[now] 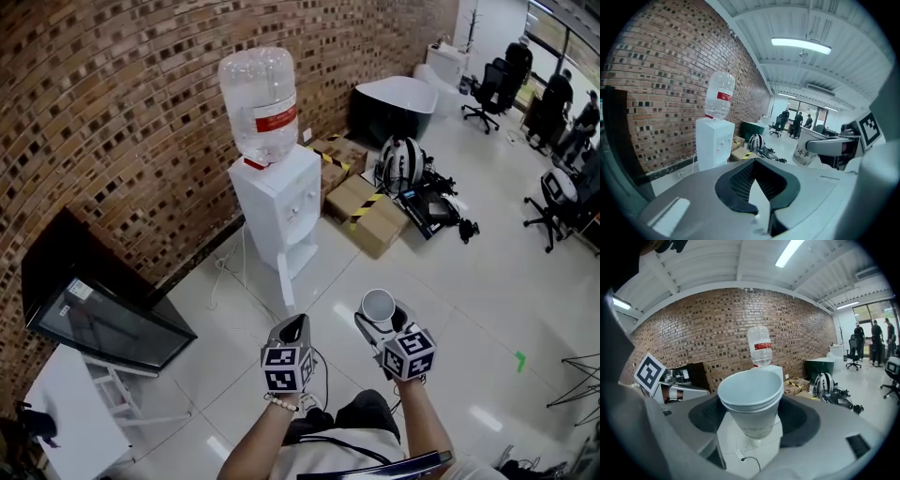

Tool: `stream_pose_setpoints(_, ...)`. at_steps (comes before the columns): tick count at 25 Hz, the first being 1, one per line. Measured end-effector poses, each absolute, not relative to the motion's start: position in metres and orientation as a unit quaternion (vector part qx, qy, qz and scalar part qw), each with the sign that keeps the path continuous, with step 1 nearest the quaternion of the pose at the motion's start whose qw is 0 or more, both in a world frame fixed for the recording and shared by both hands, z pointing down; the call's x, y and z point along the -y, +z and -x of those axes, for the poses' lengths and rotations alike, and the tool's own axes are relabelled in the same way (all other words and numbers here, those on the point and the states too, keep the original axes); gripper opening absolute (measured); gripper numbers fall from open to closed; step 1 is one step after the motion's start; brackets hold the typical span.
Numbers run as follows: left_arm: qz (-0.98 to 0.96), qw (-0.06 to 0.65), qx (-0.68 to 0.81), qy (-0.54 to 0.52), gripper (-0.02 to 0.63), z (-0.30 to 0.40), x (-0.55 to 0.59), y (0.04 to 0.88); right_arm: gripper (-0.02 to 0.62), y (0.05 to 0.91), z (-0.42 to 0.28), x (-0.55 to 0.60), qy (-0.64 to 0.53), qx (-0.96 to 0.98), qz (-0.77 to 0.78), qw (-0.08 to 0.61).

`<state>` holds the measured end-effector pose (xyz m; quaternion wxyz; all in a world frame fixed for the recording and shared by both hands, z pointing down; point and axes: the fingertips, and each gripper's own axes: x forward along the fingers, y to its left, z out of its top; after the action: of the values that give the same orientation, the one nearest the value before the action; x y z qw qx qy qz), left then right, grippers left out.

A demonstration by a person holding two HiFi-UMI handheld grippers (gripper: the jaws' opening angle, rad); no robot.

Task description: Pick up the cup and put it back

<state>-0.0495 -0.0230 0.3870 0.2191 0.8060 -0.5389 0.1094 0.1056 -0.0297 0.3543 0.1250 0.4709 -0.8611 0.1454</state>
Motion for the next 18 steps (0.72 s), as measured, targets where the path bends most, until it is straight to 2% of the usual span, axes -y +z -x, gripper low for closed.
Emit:
stream_pose_setpoints(11,-0.785,0.257,0.552,0.117,0.006,0.056,0.086,0.437,0.334,0.416,-0.082,0.144,0.142,0.863,-0.465,0.139)
stream_pose_setpoints(18,-0.758,0.260,0.590,0.105,0.006,0.050,0.158,0.498,0.333,0.510,-0.070,0.241,0.128,0.878,-0.432,0.164)
